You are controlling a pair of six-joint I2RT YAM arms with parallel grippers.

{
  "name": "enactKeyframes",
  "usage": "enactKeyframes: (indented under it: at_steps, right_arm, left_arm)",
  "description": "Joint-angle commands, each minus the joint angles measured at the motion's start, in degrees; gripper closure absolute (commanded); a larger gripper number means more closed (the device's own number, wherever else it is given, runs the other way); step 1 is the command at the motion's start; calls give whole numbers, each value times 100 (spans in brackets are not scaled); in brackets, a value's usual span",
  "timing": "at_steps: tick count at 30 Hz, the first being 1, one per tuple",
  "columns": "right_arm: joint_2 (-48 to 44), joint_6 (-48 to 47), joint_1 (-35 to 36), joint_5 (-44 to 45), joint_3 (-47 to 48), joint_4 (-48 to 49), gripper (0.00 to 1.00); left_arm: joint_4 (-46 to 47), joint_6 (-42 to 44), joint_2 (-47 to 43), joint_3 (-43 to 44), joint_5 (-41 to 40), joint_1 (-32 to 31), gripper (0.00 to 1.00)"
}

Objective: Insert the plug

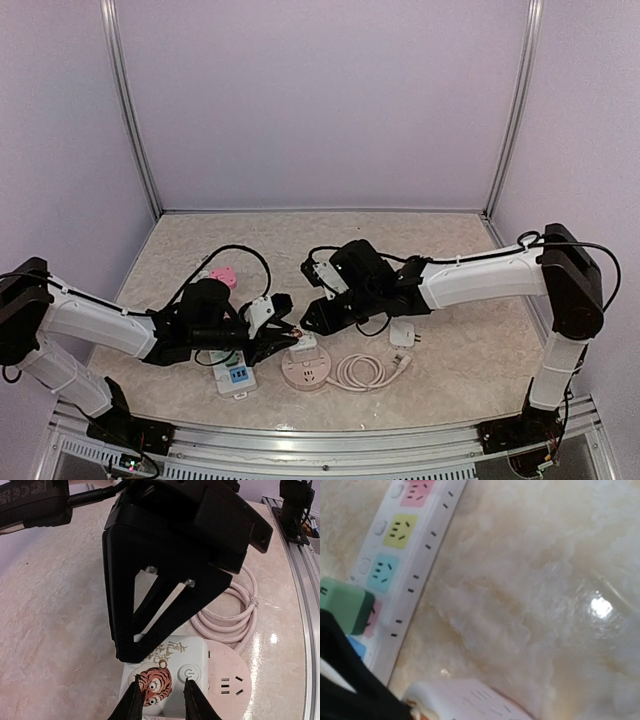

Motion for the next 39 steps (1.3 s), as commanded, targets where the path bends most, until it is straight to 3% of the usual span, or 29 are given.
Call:
enactKeyframes:
  at_steps: [1,11,15,18,23,26,30,34,39]
  right_arm:
    - [287,-53,213,200,-310,-645,78]
    - [185,113,228,127,-901,-402,75]
    - [-31,-141,229,337,-643,-834,68]
    - [-351,-455,185,895,-3,-1529,55]
    - [-708,-962,-55,2314,977,-3366,25]
    - [-771,-1748,-418,2447,1353,-4433,12]
    - [-520,-3694,-720,2363,1672,-5604,12]
    - [-635,-5608,-993,2206,1087,-5475,9]
    - [-386,-6247,-1510,1919,1199,-5420,6]
  left_arm:
    - [-152,145,219,-320,-67,-20,74]
    - [-136,-1,208,-668,-252,-59,76]
    - [-95,186,32,-667,-323,-120,74]
    - [-160,322,-348,-426,-200,-168,54]
    - [-628,502,-1198,8,-583,-172,17]
    - [-1089,595,-1710,134,-785,-74,9]
    - [-1532,481,-2211,43,-963,-31,6]
    - [-1433,494,-2723,-257,-933,81,4]
    - [-1269,77,-3332,-449,-363,899,1]
